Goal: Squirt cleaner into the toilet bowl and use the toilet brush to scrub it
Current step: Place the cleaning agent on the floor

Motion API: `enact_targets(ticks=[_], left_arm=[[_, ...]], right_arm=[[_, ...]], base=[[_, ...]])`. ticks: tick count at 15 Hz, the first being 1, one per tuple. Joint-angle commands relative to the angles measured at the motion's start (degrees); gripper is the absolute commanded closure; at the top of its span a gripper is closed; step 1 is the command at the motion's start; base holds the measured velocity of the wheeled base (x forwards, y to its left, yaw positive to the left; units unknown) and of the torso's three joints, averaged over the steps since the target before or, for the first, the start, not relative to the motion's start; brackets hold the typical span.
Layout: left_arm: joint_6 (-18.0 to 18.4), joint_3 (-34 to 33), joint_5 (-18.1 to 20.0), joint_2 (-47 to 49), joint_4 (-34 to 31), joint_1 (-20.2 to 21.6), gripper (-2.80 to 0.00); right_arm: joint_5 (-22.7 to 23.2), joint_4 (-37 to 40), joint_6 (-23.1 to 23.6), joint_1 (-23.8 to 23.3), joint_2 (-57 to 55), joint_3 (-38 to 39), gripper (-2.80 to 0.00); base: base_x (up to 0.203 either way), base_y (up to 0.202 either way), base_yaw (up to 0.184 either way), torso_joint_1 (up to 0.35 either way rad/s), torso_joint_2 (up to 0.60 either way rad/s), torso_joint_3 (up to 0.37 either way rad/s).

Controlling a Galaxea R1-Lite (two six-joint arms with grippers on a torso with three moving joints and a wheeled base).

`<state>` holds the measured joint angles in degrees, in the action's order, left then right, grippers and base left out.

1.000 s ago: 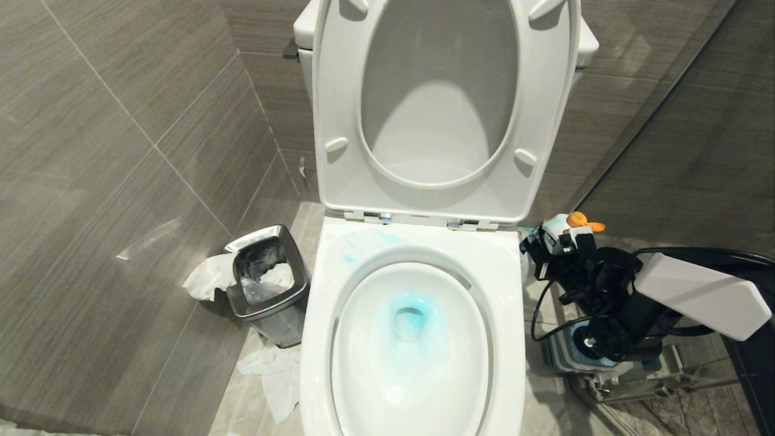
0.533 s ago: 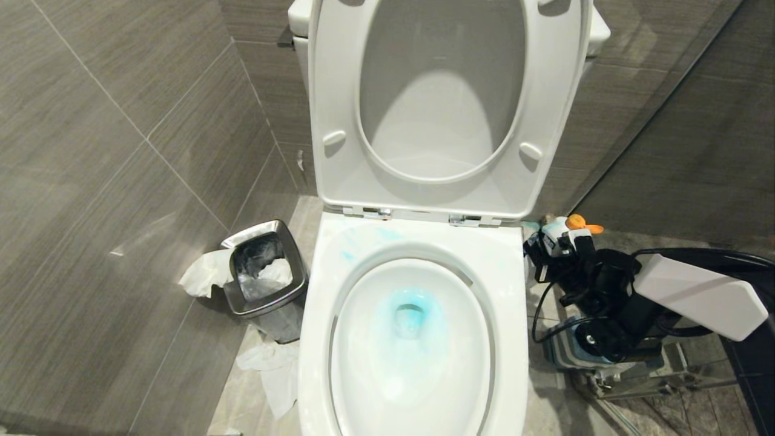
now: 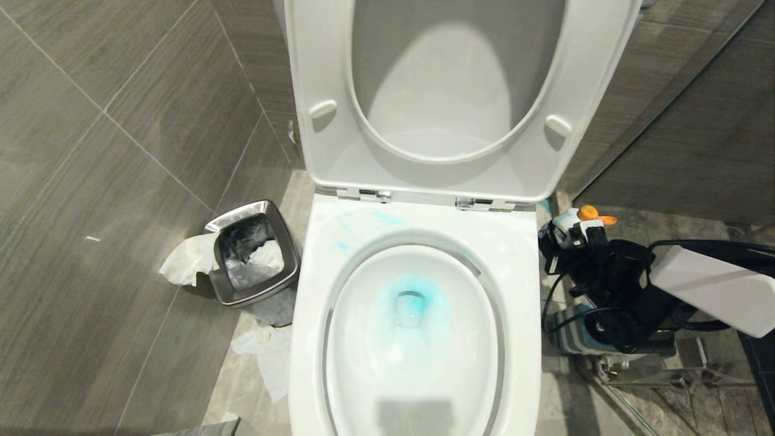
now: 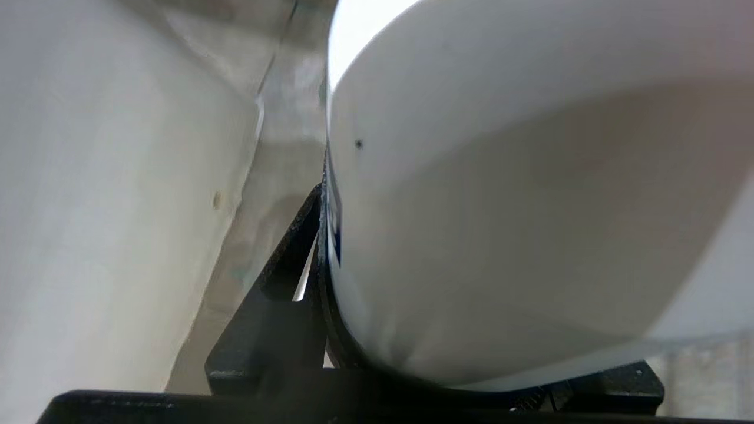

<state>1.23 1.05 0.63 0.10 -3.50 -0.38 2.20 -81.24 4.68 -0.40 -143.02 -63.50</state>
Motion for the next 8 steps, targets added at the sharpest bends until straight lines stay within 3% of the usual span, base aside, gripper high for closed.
enact_targets(ticks=[1, 8], left_arm=[[0.1, 0.0, 0.0, 0.0, 0.0, 0.0, 0.0], [0.1, 0.0, 0.0, 0.0, 0.0, 0.0, 0.0]], right_arm=[[1.2, -0.4, 0.0, 0.1, 0.0, -0.2, 0.0], [3.5, 1.1, 1.1, 0.1, -1.5, -5.2, 0.0]], base=[[0.0, 0.0, 0.0, 0.002, 0.0, -0.2], [0.0, 0.0, 0.0, 0.003, 0.0, -0.201]])
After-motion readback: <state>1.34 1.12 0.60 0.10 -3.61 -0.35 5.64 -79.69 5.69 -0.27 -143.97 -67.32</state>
